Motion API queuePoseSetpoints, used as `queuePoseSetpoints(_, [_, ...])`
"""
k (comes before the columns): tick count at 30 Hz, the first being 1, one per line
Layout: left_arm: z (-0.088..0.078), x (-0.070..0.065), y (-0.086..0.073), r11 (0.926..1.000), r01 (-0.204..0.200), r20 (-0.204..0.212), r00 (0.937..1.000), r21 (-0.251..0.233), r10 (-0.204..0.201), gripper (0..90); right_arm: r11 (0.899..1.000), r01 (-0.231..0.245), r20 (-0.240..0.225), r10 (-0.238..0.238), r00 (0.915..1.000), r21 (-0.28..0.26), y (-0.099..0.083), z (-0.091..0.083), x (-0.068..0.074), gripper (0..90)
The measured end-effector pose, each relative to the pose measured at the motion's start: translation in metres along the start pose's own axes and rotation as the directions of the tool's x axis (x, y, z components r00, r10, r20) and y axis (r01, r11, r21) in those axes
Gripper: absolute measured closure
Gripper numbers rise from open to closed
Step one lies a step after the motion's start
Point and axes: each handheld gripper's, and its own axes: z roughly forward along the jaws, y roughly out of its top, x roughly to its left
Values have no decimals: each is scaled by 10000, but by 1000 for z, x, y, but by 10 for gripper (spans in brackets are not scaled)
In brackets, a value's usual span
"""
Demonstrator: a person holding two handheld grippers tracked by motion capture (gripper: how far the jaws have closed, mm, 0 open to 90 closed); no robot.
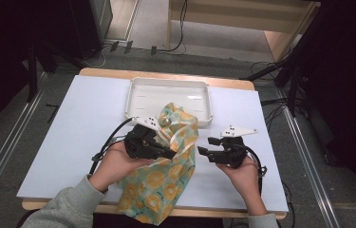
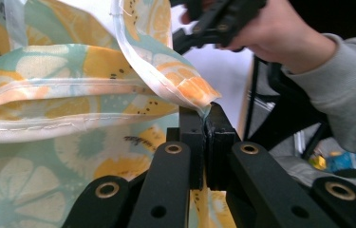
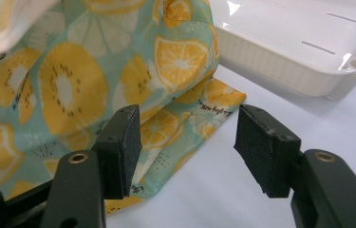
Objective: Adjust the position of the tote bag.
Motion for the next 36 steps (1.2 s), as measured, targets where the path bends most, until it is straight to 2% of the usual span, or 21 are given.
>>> queuePoseSetpoints(3, [8, -1, 2, 9999, -98, 211, 9997, 118, 95, 892, 10000, -89, 88, 89, 9999, -39, -2, -3, -1, 423])
queuePoseSetpoints(11, [31, 3, 1, 9985, -241, 395, 9990, 483, 222, 892, 9999, -139, 192, 141, 9997, -99, -6, -7, -2, 423])
queuePoseSetpoints(14, [40, 10, -3, 9977, -126, 279, 9996, 661, 107, 891, 9998, -175, 255, 179, 9995, -129, -7, -9, -3, 424])
queuePoseSetpoints(16, [44, 15, -7, 9972, 32, 393, 9992, 741, -61, 891, 9997, -221, 289, 224, 9993, -121, -8, -10, -4, 425])
queuePoseSetpoints(20, [49, 17, -11, 9965, 48, 404, 9991, 835, -82, 879, 9994, -306, 354, 311, 9989, -148, -9, -12, -6, 428])
queuePoseSetpoints(22, [48, 17, -10, 9961, 95, 412, 9991, 882, -132, 844, 9994, -290, 349, 296, 9990, -179, -9, -12, -7, 428])
queuePoseSetpoints(23, [46, 16, -10, 9956, 48, 367, 9993, 938, -83, 788, 9994, -269, 335, 276, 9991, -197, -9, -12, -6, 429])
queuePoseSetpoints(24, [45, 16, -10, 9960, 72, 346, 9993, 894, -104, 788, 9994, -269, 335, 276, 9991, -197, -9, -12, -6, 429])
queuePoseSetpoints(25, [43, 15, -10, 9955, 92, 378, 9992, 944, -128, 713, 9995, -262, 337, 269, 9991, -199, -8, -13, -6, 429])
queuePoseSetpoints(27, [40, 15, -9, 9954, 132, 369, 9992, 946, -167, 678, 9994, -269, 340, 276, 9990, -205, -8, -13, -6, 429])
queuePoseSetpoints(28, [39, 15, -9, 9952, 154, 355, 9992, 969, -189, 601, 9995, -259, 351, 266, 9990, -201, -8, -13, -6, 429])
queuePoseSetpoints(29, [37, 14, -9, 9951, 247, 325, 9991, 953, -279, 601, 9995, -259, 351, 266, 9990, -201, -8, -13, -6, 429])
queuePoseSetpoints(32, [30, 14, -8, 9958, 213, 31, 9998, 891, -217, 537, 9994, -267, 361, 275, 9990, -229, -8, -14, -6, 430])
queuePoseSetpoints(36, [23, 14, -8, 9954, 352, -108, 9994, 892, -344, 461, 9994, -249, 370, 259, 9990, -257, -8, -15, -6, 433])
